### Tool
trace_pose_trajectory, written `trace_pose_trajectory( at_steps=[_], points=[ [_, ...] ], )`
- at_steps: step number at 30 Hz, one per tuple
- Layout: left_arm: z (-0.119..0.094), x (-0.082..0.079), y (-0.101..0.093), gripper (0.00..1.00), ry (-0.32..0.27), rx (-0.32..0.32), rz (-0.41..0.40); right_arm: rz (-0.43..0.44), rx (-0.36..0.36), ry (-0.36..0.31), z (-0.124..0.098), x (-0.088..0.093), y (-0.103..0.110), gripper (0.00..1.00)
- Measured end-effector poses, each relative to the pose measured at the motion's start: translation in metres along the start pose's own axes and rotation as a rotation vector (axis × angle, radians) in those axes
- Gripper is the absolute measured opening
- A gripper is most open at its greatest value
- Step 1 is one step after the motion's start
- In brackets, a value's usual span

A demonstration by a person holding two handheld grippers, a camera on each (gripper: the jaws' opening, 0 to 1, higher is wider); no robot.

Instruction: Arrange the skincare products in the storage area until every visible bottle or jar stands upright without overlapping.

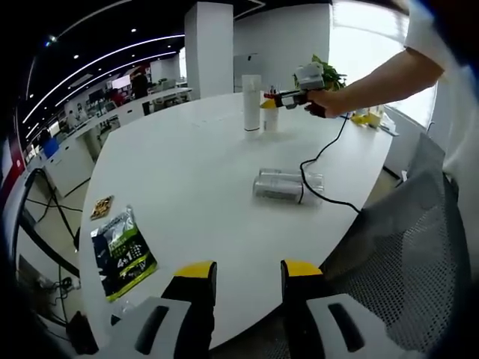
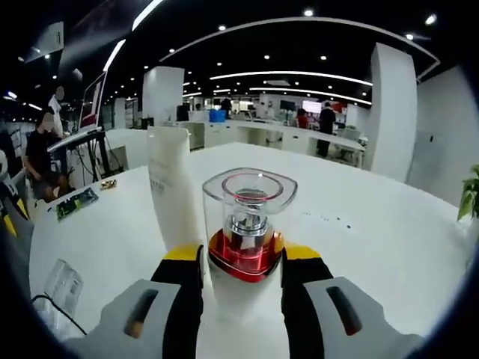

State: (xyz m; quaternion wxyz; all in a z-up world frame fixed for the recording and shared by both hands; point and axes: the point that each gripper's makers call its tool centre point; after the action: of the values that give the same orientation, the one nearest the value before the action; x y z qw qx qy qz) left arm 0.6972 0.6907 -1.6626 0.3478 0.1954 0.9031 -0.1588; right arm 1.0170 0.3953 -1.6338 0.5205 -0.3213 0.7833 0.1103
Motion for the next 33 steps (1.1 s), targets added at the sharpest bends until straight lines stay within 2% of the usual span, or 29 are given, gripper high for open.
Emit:
trace_pose_trajectory(
  at_steps=[3,6,9,13,17,21,26,29,33],
  points=[
    [0.0,0.0,-0.001,0.35,0.001,0.004,0.003,0.014,0.017,0.031,-0.002,0.009,-0.002,0.47],
    [0.0,-0.001,-0.002,0.35,-0.005,0.008,0.009,0.028,0.006,0.036,-0.009,0.015,0.003,0.46],
    [0.0,-0.001,-0.003,0.35,-0.006,0.008,0.009,0.04,-0.024,0.079,-0.016,0.024,0.004,0.44],
    [0.0,-0.001,-0.003,0.35,-0.003,0.01,0.007,0.041,-0.139,0.087,-0.023,0.018,0.01,0.37],
    [0.0,-0.001,-0.004,0.35,-0.004,0.015,0.014,-0.038,-0.207,0.107,-0.025,0.01,0.008,0.36],
    [0.0,0.001,-0.005,0.35,0.005,0.018,0.022,-0.088,-0.246,0.147,-0.024,0.01,0.007,0.39],
    [0.0,0.001,-0.007,0.35,0.009,0.024,0.023,-0.156,-0.32,0.171,-0.021,0.009,0.011,0.39],
    [0.0,0.001,-0.008,0.35,0.009,0.025,0.022,-0.127,-0.345,0.172,-0.017,0.008,0.007,0.38],
    [0.0,0.001,-0.007,0.34,0.009,0.024,0.016,-0.167,-0.348,0.192,-0.016,0.009,0.006,0.32]
  ],
)
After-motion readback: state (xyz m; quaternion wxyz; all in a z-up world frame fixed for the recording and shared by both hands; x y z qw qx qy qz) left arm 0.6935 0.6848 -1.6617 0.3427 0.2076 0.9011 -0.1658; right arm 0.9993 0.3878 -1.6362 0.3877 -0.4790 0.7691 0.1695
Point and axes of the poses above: the point that each gripper's makers call its tool centre point, and the gripper's own axes: z roughly forward along the fingers, y roughly to its left, x roughly out of its underside, and after that the axes turned 8 degrees about -z, right-handed
